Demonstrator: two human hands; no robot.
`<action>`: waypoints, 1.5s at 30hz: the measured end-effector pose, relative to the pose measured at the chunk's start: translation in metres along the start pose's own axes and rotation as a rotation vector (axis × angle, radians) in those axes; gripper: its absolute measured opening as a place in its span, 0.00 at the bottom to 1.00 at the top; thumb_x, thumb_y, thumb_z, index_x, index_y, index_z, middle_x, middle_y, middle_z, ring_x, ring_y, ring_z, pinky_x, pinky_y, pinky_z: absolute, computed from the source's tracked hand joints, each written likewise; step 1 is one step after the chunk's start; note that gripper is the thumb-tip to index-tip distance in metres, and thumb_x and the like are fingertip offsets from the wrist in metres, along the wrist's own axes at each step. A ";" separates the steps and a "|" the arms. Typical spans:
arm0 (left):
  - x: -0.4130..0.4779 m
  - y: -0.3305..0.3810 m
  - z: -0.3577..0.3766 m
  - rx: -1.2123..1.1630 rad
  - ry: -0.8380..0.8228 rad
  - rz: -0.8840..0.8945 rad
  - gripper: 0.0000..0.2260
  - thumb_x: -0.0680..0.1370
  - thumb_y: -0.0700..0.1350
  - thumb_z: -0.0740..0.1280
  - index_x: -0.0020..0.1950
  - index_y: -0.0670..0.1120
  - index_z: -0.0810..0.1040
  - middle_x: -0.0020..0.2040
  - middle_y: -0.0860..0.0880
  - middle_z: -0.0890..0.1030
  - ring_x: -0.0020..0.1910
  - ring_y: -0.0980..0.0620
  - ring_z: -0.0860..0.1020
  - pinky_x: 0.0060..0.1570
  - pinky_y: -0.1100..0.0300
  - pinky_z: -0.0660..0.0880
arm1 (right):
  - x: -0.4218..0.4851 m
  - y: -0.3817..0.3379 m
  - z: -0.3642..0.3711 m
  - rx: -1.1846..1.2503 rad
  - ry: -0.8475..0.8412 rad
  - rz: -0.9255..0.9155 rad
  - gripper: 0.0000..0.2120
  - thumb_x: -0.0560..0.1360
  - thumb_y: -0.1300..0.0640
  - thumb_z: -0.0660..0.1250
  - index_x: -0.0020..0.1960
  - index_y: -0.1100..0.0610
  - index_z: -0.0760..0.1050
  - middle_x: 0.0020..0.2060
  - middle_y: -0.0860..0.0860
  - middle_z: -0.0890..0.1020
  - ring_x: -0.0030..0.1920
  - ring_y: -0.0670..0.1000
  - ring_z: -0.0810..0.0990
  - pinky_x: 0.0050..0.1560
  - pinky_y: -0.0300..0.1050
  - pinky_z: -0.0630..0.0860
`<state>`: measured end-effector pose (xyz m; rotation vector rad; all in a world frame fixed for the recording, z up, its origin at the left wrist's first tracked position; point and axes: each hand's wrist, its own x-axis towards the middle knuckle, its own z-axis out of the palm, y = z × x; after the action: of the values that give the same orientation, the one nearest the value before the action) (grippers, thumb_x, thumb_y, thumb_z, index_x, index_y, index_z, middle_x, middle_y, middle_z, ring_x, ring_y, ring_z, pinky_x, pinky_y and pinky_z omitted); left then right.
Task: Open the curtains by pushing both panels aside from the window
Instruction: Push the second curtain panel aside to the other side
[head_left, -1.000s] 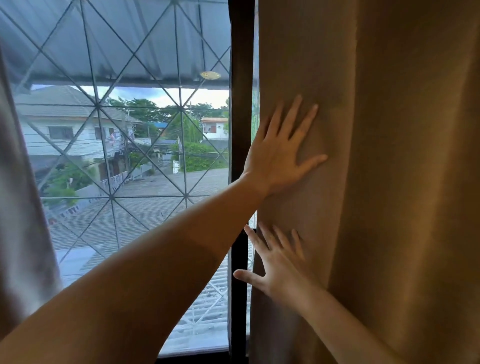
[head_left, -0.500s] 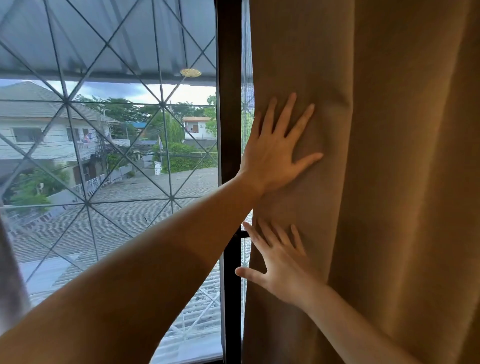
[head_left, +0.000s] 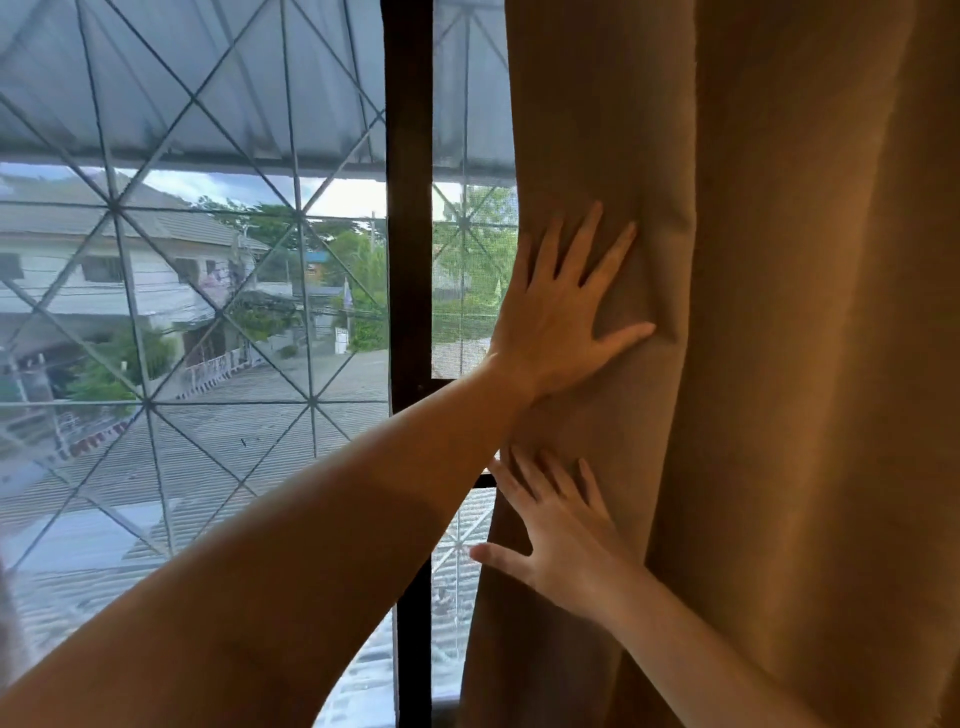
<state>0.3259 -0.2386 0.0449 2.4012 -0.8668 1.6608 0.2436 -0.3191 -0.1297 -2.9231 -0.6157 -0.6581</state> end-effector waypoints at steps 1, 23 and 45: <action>0.003 0.006 0.002 0.005 -0.006 -0.001 0.44 0.79 0.77 0.54 0.89 0.55 0.51 0.90 0.44 0.51 0.88 0.36 0.54 0.85 0.34 0.54 | -0.002 0.007 -0.002 0.001 -0.004 -0.004 0.45 0.75 0.18 0.47 0.80 0.33 0.27 0.86 0.44 0.41 0.84 0.51 0.38 0.81 0.65 0.35; 0.077 0.167 0.077 -0.049 0.032 -0.037 0.41 0.81 0.74 0.56 0.89 0.54 0.56 0.89 0.43 0.54 0.87 0.33 0.56 0.85 0.35 0.54 | -0.071 0.195 -0.046 -0.082 -0.042 0.063 0.46 0.75 0.18 0.48 0.83 0.36 0.33 0.87 0.46 0.47 0.85 0.52 0.43 0.80 0.59 0.35; 0.146 0.267 0.164 -0.196 0.124 0.087 0.40 0.80 0.73 0.59 0.88 0.54 0.60 0.89 0.42 0.57 0.86 0.34 0.57 0.85 0.38 0.55 | -0.098 0.310 -0.053 -0.175 0.027 0.317 0.46 0.71 0.15 0.39 0.81 0.34 0.31 0.86 0.43 0.50 0.84 0.51 0.47 0.81 0.61 0.39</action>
<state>0.3645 -0.5817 0.0454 2.1372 -1.0721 1.6474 0.2660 -0.6474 -0.1217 -3.0637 -0.0878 -0.7417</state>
